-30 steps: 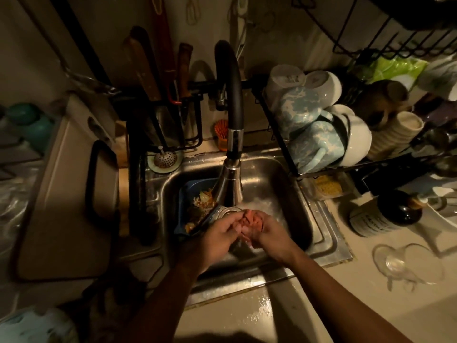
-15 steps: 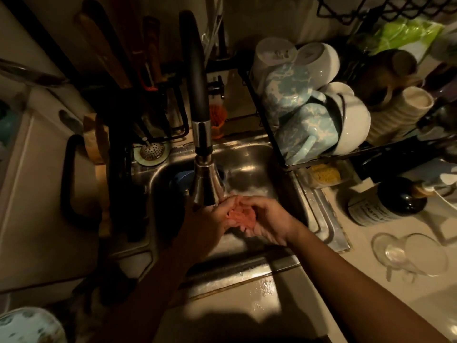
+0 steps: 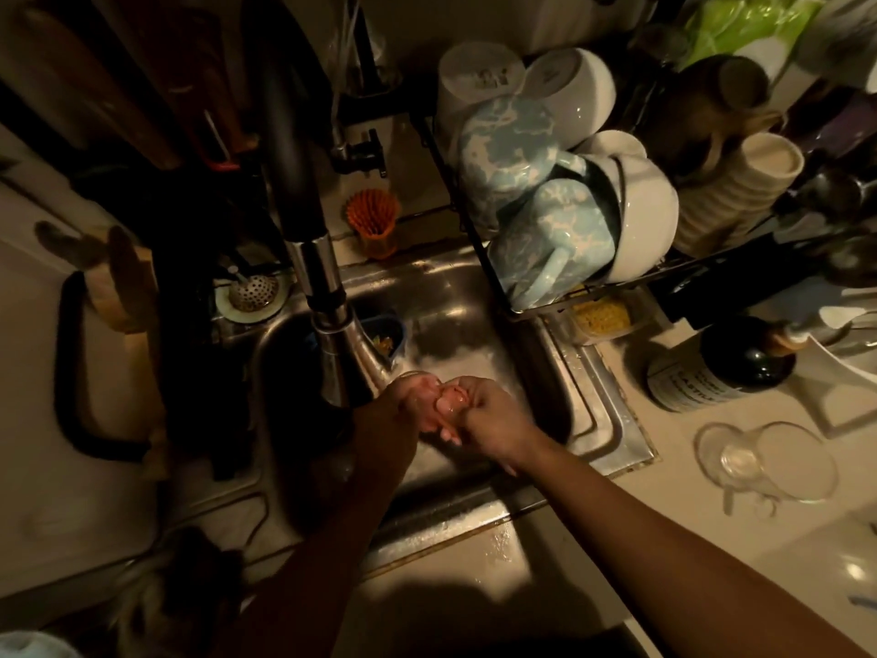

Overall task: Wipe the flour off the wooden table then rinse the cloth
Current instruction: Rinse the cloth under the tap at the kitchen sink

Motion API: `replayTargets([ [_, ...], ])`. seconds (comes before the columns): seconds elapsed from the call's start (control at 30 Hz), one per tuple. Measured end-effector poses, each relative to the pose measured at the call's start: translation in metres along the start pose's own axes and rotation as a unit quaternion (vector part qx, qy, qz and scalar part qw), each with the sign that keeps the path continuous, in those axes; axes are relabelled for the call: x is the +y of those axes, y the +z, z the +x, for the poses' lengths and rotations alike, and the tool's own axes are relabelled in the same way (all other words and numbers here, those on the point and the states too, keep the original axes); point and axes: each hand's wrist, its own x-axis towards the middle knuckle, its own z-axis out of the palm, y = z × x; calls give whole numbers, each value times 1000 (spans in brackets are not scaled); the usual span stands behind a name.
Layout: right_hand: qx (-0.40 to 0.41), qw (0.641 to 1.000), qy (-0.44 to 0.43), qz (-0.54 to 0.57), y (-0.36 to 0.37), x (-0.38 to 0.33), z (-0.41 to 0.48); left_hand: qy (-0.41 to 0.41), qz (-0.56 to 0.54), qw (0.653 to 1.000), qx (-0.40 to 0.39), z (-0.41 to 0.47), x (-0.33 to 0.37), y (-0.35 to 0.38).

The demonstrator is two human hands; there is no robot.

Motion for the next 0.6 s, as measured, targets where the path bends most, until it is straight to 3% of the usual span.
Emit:
replayTargets([
  [0.13,105,944,-128,-284,9,24,1,-135,-38,990,26,-4,14,12],
  [0.23,92,903,-220,-358,9,37,1,-180,-58,982,2,-6,15,14],
  [0.3,78,897,-227,-371,7,41,3,-213,-105,971,-14,-5,14,12],
  [0.37,86,938,-187,-280,7,41,5,-199,-91,976,12,-2,12,10],
  [0.43,85,989,-117,-34,9,32,1,-164,-75,983,19,0,16,2],
  [0.5,22,976,37,214,6,22,-3,-109,-48,993,-16,-1,20,-7],
  [0.53,-34,954,113,276,3,19,-5,-61,-45,997,-28,-3,18,-12],
  [0.6,-150,924,205,288,-2,18,-8,-5,14,999,-36,-2,13,-15],
])
